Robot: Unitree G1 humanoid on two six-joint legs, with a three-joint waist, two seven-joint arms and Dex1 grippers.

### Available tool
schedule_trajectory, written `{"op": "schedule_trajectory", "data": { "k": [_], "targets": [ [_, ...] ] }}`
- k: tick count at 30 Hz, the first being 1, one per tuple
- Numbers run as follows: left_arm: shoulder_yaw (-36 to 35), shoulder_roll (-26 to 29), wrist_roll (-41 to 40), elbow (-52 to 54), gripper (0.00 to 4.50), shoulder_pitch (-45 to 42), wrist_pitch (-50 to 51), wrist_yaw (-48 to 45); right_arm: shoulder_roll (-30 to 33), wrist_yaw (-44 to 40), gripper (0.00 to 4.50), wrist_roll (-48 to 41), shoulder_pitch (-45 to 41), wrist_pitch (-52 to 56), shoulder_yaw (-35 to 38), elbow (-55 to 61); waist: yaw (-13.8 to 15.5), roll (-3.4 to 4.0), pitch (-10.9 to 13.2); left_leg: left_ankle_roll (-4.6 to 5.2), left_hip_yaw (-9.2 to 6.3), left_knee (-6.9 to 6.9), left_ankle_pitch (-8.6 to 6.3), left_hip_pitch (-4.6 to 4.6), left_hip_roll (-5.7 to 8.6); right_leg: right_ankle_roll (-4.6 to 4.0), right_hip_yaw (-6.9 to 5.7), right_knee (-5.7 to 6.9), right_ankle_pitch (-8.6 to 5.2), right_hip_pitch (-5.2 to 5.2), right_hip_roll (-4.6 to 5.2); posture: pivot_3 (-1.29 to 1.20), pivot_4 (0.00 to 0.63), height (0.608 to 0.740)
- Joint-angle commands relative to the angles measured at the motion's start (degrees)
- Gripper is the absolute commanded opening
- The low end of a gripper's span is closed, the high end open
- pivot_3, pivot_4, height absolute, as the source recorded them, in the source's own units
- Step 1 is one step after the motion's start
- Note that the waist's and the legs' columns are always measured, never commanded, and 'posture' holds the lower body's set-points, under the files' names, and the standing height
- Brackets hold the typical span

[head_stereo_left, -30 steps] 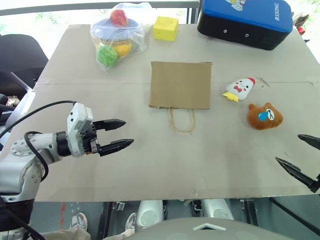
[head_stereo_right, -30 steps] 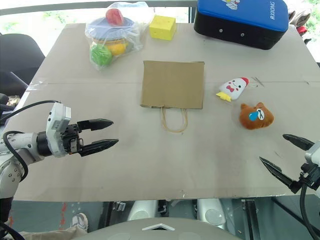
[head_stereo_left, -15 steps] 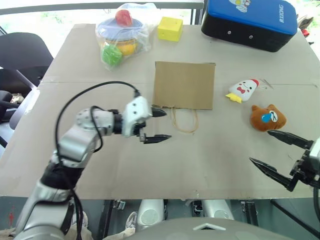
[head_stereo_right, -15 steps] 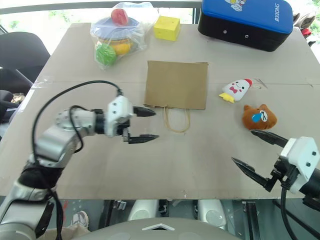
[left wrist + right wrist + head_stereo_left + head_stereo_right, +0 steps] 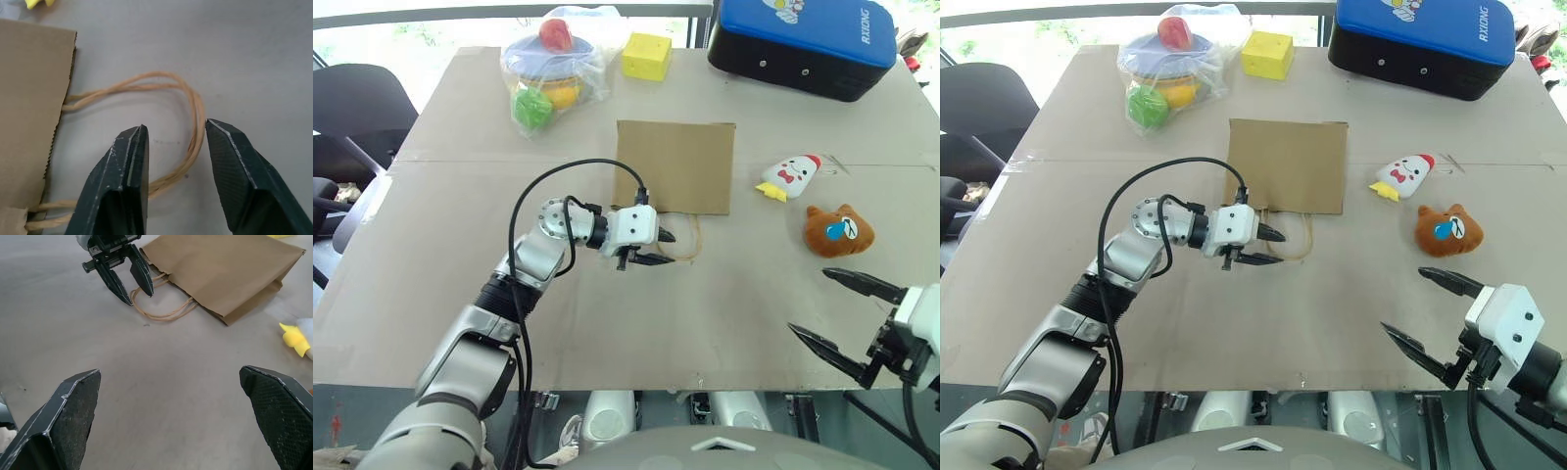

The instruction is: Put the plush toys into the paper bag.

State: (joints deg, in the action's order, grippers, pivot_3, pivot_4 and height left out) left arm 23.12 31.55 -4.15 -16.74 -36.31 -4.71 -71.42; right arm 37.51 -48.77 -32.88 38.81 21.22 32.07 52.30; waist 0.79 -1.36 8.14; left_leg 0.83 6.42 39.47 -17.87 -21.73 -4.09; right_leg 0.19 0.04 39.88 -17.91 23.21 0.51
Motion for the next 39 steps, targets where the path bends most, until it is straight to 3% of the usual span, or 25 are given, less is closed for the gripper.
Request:
{"op": "schedule_trajectory", "data": {
  "k": [1,5,11,31,39],
  "targets": [
    [-0.46,-0.79,1.04,-2.13,2.36,-1.93,-4.67,-1.38,-0.82,0.74,4.5,0.47,1.09,-1.67,1.1,2.66,0.02,0.0,0.0,0.0,-0.01,0.01,0.0,-0.01,0.0,0.0,-0.01,0.0,0.0,0.0,0.0,0.0,0.15,0.729],
    [-0.98,-1.49,0.37,-3.34,2.36,-2.22,-5.07,-3.11,-1.22,1.59,4.5,0.81,1.42,-1.48,0.83,3.27,0.0,0.0,0.0,0.0,-0.02,0.01,0.0,0.0,0.0,0.0,-0.03,0.02,0.0,0.0,-0.01,0.0,0.15,0.729],
    [-4.22,-3.14,-5.75,-0.77,2.36,-4.54,10.52,-4.86,-1.65,2.47,4.5,0.85,2.21,-1.32,0.57,4.32,0.0,0.0,0.0,0.0,-0.05,0.04,0.0,-0.02,-0.01,0.0,-0.07,0.03,0.0,0.0,-0.01,0.0,0.15,0.729],
    [-0.03,-6.16,-0.93,4.78,2.36,-6.14,23.38,-0.97,-2.33,4.37,4.5,1.13,4.46,-1.02,0.0,6.64,0.01,0.0,0.0,-0.01,-0.08,0.1,0.0,-0.03,0.0,0.0,-0.05,0.05,0.0,-0.01,-0.02,0.0,0.15,0.729],
    [0.89,-8.89,-1.73,7.58,2.36,-7.7,37.62,2.17,-2.2,4.93,4.5,1.47,4.41,-1.02,-0.51,6.66,0.0,0.0,0.0,0.0,-0.1,0.11,0.0,-0.03,0.0,0.0,-0.04,0.06,0.0,-0.01,-0.03,0.0,0.15,0.729]
  ]
}}
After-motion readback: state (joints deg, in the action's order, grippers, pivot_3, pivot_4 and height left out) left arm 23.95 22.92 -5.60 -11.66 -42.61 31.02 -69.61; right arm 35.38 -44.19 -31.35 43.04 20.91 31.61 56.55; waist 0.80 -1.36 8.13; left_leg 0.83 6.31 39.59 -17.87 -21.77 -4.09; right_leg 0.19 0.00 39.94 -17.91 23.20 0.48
